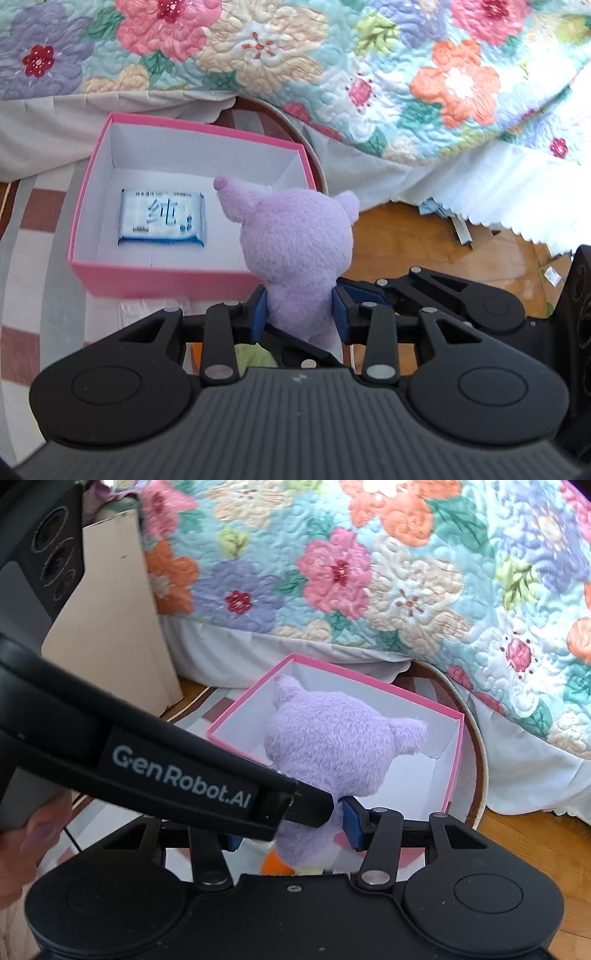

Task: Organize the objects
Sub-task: 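Lower the purple plush into the box beside the wipes pack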

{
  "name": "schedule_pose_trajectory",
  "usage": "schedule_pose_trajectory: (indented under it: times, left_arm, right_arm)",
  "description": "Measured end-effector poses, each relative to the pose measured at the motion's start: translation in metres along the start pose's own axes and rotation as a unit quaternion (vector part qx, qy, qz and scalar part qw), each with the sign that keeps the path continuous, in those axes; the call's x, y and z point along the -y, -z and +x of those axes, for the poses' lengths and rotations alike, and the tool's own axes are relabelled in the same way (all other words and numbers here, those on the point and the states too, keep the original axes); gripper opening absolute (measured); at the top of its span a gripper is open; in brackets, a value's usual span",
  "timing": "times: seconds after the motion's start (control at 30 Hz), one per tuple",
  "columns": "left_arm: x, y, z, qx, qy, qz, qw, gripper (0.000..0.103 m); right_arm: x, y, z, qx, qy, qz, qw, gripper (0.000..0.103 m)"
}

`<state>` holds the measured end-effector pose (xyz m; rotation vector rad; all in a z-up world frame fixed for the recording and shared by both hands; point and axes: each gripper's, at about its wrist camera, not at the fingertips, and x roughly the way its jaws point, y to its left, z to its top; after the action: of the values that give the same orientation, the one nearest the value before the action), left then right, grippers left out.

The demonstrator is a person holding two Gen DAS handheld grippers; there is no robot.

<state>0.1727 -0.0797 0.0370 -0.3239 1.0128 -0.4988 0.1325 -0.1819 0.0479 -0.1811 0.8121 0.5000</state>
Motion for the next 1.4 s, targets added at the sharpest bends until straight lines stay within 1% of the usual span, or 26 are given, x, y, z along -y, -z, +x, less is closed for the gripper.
schedule_pose_trajectory:
  times: [0.07, 0.17, 0.33, 0.5, 0.57, 0.73, 0.87, 1.03, 1.17, 1.4]
  left_arm:
    - [-0.003, -0.010, 0.009, 0.001, -0.004, -0.003, 1.0000, 0.036]
    - [-0.009, -0.023, 0.024, -0.005, -0.010, -0.001, 0.9999, 0.036]
    - [-0.020, -0.036, 0.048, -0.022, -0.005, -0.005, 0.9997, 0.036]
    - [-0.028, -0.049, 0.071, -0.027, 0.002, -0.020, 0.9994, 0.036]
    - [-0.032, -0.054, 0.084, -0.034, 0.005, -0.028, 0.9990, 0.036]
    - [-0.040, -0.058, 0.117, -0.052, 0.005, -0.044, 0.9977, 0.036]
    - [-0.049, -0.063, 0.142, -0.065, -0.002, -0.056, 0.9963, 0.036]
    - [-0.068, -0.067, 0.169, -0.080, -0.008, -0.081, 0.9934, 0.036]
    - [-0.079, -0.072, 0.183, -0.091, -0.011, -0.096, 0.9911, 0.036]
    - [-0.091, -0.076, 0.204, -0.112, -0.009, -0.114, 0.9871, 0.036]
  right_arm:
    - [0.006, -0.005, 0.010, 0.005, -0.002, 0.002, 1.000, 0.056]
    - [0.016, -0.013, 0.025, 0.000, -0.004, 0.008, 1.000, 0.056]
    - [0.032, -0.022, 0.048, -0.028, -0.011, 0.029, 0.999, 0.056]
    - [0.049, -0.030, 0.069, -0.042, -0.009, 0.023, 0.999, 0.056]
    - [0.059, -0.031, 0.080, -0.055, -0.012, 0.023, 0.998, 0.056]
    - [0.081, -0.028, 0.106, -0.087, -0.025, 0.038, 0.995, 0.056]
    - [0.087, -0.024, 0.129, -0.100, -0.014, 0.035, 0.994, 0.056]
    - [0.093, -0.021, 0.159, -0.114, -0.013, 0.043, 0.992, 0.056]
    - [0.096, -0.021, 0.177, -0.127, -0.014, 0.041, 0.991, 0.056]
    - [0.104, -0.021, 0.196, -0.151, -0.010, 0.053, 0.987, 0.057]
